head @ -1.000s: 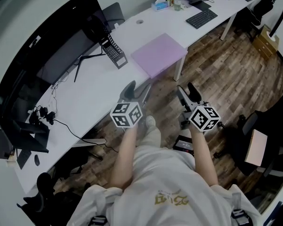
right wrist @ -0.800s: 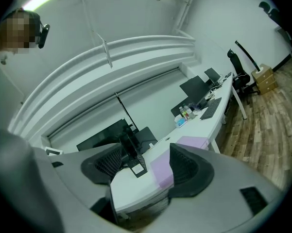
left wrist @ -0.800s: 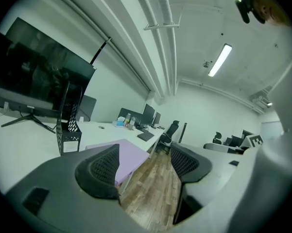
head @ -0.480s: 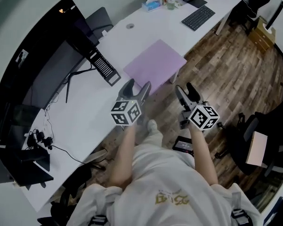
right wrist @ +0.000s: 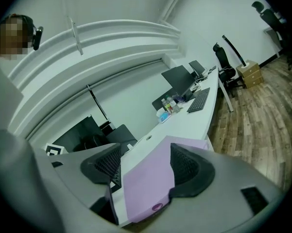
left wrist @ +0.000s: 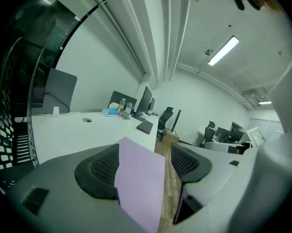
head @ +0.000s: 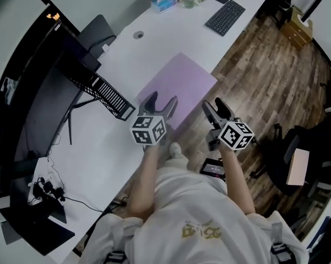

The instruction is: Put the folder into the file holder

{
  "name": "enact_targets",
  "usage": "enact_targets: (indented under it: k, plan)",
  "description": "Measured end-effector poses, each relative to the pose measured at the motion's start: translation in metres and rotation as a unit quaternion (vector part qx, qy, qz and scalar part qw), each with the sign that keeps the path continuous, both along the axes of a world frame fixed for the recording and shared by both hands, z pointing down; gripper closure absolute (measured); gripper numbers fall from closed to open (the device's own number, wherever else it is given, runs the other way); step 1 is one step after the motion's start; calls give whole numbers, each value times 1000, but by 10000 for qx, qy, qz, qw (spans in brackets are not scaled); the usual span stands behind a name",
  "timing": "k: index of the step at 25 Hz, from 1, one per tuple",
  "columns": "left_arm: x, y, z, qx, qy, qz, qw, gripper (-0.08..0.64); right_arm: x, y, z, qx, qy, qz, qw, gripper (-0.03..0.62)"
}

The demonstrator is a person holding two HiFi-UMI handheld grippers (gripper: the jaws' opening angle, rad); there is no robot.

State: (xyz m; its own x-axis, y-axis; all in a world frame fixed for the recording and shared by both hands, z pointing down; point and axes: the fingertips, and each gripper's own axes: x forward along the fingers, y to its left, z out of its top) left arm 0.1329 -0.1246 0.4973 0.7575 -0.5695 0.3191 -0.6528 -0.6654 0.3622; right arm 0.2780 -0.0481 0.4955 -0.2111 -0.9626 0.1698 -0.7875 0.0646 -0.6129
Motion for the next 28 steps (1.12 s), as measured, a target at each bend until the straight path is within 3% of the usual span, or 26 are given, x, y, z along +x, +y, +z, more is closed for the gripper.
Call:
enact_targets:
  k: [16, 28]
  plan:
    - [13, -36, 61, -483, -503, 497, 9963, 215, 15, -38, 59, -679, -145, 240, 9973, 265]
    - [19, -31, 105, -763, -1390, 654, 9852, 212, 40, -44, 107, -1062, -812, 266, 9907, 262]
